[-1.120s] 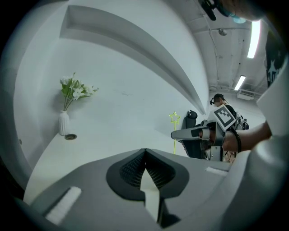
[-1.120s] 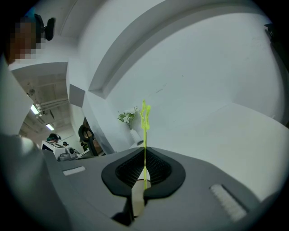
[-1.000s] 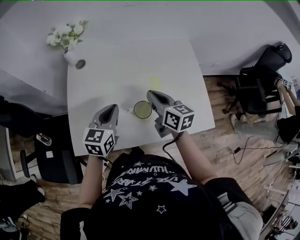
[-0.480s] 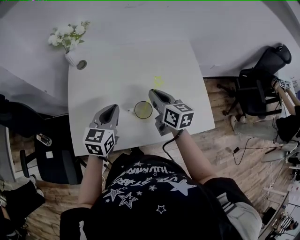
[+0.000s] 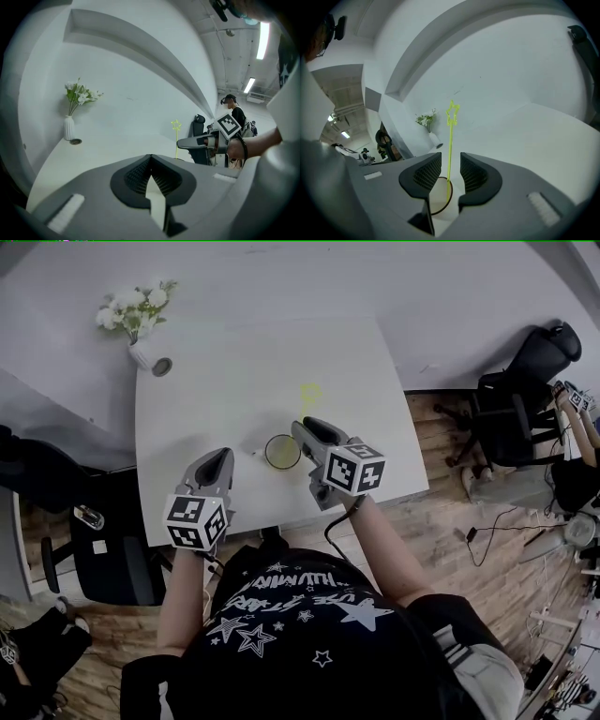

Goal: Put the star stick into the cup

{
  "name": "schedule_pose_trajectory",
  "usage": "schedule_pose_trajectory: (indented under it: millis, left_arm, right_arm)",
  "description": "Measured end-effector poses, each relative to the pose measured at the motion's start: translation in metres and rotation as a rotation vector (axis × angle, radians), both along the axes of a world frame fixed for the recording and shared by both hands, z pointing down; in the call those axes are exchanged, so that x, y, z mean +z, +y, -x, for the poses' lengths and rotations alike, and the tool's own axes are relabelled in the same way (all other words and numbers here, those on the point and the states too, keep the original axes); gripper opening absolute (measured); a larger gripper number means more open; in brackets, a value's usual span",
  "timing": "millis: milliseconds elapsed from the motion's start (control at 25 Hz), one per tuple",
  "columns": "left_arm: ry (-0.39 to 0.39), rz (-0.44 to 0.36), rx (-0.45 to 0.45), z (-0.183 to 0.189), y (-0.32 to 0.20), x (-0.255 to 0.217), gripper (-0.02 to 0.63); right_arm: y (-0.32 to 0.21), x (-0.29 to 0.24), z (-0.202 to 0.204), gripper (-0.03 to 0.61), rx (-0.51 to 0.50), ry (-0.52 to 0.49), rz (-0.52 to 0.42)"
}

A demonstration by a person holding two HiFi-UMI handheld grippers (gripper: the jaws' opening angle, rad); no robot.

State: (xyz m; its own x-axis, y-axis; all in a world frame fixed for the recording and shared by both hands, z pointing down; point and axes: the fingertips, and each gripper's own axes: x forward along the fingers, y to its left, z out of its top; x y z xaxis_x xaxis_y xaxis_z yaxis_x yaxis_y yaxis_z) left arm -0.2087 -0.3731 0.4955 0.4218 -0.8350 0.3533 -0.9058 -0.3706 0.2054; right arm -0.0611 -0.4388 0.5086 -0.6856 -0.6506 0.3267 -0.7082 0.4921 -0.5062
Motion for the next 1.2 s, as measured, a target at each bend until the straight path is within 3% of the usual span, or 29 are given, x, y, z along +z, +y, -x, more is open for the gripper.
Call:
schedule_pose_trajectory:
  millis: [320, 840, 1200]
  left_arm:
    - [-0.008, -0.036, -0.025, -0.005, 0.018, -0.015, 0.003]
    - [-0.016, -0.065, -0.038, -0.036, 0.059, -0.028, 0.003]
    - [-0.017, -0.084, -0.042, -0.063, 0.094, -0.036, 0.003]
  right_arm:
    - [0.019, -0.010, -0.012, 0.139, -0.008, -0.001, -0.023]
    - [0.065, -0.034, -0.046, 0.015, -0.039, -0.026, -0.069]
    - [0.106, -0.048, -0.068, 0.015, -0.074, -0.030, -0.106]
